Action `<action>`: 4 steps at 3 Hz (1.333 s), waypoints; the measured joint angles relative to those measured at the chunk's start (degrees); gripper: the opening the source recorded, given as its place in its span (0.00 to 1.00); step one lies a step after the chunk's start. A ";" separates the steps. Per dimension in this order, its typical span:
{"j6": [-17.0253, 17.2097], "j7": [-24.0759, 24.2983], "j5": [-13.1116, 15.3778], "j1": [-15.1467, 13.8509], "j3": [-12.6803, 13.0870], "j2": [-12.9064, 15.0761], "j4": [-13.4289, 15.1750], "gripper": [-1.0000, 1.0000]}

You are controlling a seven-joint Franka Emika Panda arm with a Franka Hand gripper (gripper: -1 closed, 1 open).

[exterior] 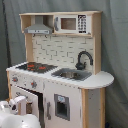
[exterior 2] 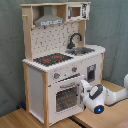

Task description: Play with the kitchen

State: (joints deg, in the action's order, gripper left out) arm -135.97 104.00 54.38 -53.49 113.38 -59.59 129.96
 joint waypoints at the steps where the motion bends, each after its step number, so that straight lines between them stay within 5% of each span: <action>1: -2.32 -1.69 3.37 -2.64 -2.55 -0.01 0.06 1.00; 4: 4.07 -7.64 3.43 12.26 -10.84 2.75 4.67 1.00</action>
State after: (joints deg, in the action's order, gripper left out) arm -131.90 96.36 57.81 -41.23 102.54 -56.84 134.63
